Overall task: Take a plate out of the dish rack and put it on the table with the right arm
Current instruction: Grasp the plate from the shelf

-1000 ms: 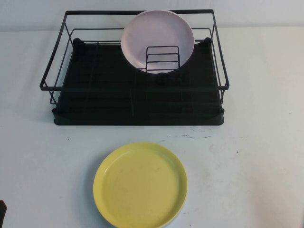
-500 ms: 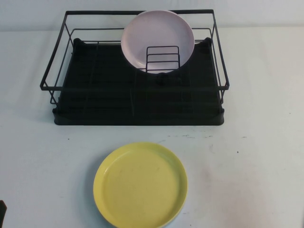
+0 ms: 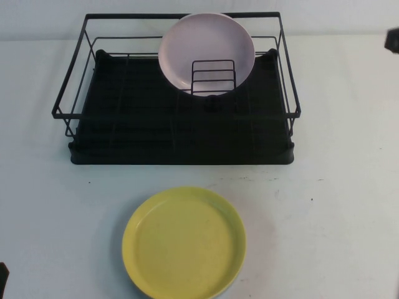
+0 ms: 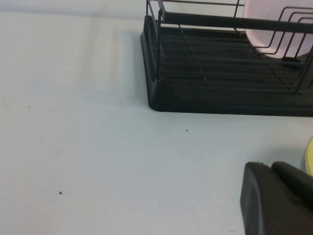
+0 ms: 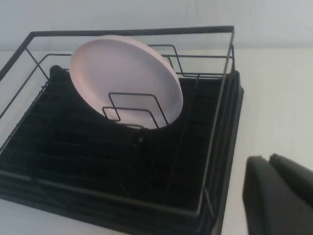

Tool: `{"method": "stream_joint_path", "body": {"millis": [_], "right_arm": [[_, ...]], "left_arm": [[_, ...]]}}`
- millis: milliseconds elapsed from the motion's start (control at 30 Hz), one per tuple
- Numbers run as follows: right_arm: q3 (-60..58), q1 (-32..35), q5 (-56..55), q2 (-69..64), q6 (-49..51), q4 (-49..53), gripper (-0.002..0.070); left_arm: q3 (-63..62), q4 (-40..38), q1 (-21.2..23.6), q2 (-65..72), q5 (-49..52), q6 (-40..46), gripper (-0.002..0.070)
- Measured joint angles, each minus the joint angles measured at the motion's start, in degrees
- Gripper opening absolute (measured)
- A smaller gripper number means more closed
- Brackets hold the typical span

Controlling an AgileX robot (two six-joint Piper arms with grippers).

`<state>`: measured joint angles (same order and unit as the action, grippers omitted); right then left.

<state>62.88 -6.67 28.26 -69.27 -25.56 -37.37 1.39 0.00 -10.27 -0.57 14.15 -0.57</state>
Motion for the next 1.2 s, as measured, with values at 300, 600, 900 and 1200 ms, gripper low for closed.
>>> {"method": "stream_joint_path", "body": {"millis": [300, 600, 900, 1200], "right_arm": [[35.79, 0.0, 15.11, -31.02, -3.41, 0.69, -0.0018], [70.58, -0.47, 30.75, -54.66, -3.57, 1.55, -0.0018], [76.98, -3.3, 30.68, -61.3, -7.59, 1.44, -0.0018], [76.98, -3.64, 31.3, -63.62, -7.87, -0.41, -0.0018]], "left_arm": [[0.0, 0.0, 0.0, 0.0, 0.0, 0.0, -0.0004], [0.0, 0.0, 0.0, 0.0, 0.0, 0.0, -0.0004], [0.0, 0.0, 0.0, 0.0, 0.0, 0.0, -0.0004], [0.0, 0.0, 0.0, 0.0, 0.0, 0.0, -0.0004]]}}
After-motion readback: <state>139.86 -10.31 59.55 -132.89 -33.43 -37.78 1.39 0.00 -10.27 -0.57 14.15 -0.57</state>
